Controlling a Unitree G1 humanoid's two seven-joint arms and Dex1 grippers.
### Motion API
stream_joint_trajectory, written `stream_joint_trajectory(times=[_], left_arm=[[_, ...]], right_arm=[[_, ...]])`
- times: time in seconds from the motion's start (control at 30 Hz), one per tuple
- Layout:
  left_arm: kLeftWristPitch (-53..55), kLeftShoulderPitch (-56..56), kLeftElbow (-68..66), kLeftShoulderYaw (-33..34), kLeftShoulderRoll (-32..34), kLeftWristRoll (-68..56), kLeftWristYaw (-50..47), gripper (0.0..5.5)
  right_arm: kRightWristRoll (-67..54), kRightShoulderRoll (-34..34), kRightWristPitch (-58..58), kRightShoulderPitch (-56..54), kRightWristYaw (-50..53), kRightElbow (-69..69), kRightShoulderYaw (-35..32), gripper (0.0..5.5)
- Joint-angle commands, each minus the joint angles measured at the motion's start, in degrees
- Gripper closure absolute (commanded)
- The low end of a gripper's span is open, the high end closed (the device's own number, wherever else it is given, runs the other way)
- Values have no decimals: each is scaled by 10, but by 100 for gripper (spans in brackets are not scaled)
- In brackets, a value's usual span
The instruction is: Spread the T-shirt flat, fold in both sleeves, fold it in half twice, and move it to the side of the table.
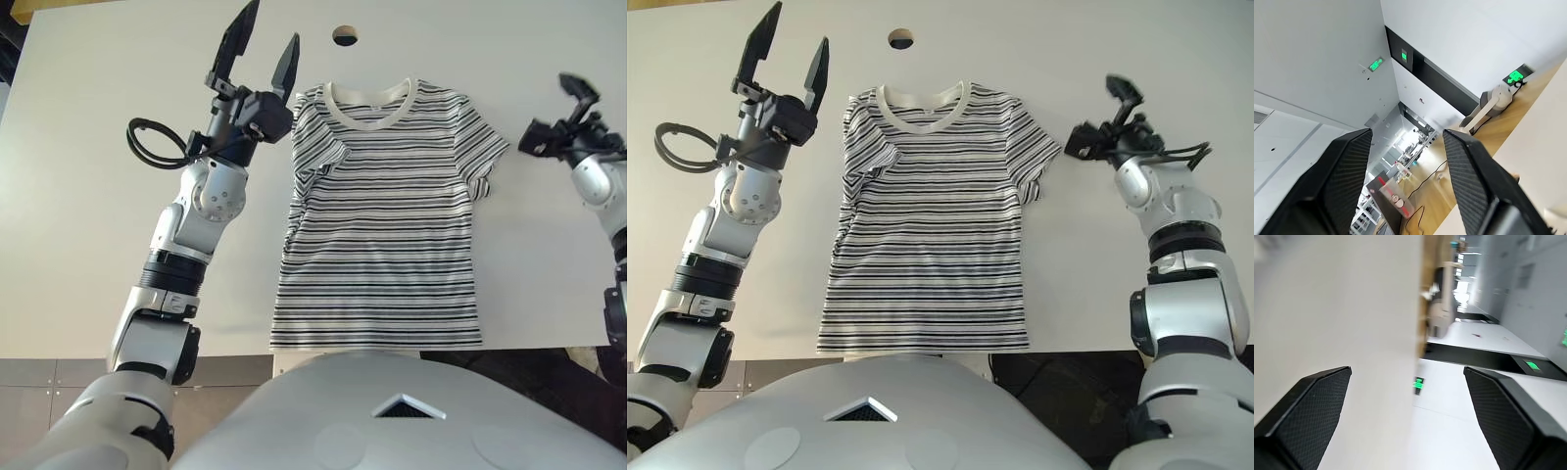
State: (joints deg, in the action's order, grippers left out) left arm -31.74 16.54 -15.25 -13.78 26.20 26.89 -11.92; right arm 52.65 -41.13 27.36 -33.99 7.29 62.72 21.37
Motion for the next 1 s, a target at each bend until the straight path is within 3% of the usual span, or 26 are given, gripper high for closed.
stream_joint_trajectory(times=[0.03, 0.27, 0.57, 1.0], left_arm=[[6, -5, -2, 5, 5, 24, 10, 282], [5, -16, 4, 9, 5, 28, 18, 282], [8, -25, 12, 5, -5, 34, 29, 282], [8, -25, 3, 9, -12, 38, 27, 279]], right_arm=[[24, 1, 39, -18, -2, 39, 58, 127], [-14, -26, 151, -4, -47, -10, 92, 127], [-43, -38, 167, 21, -85, -52, 106, 127], [-40, -32, 110, 11, -42, -24, 118, 382]])
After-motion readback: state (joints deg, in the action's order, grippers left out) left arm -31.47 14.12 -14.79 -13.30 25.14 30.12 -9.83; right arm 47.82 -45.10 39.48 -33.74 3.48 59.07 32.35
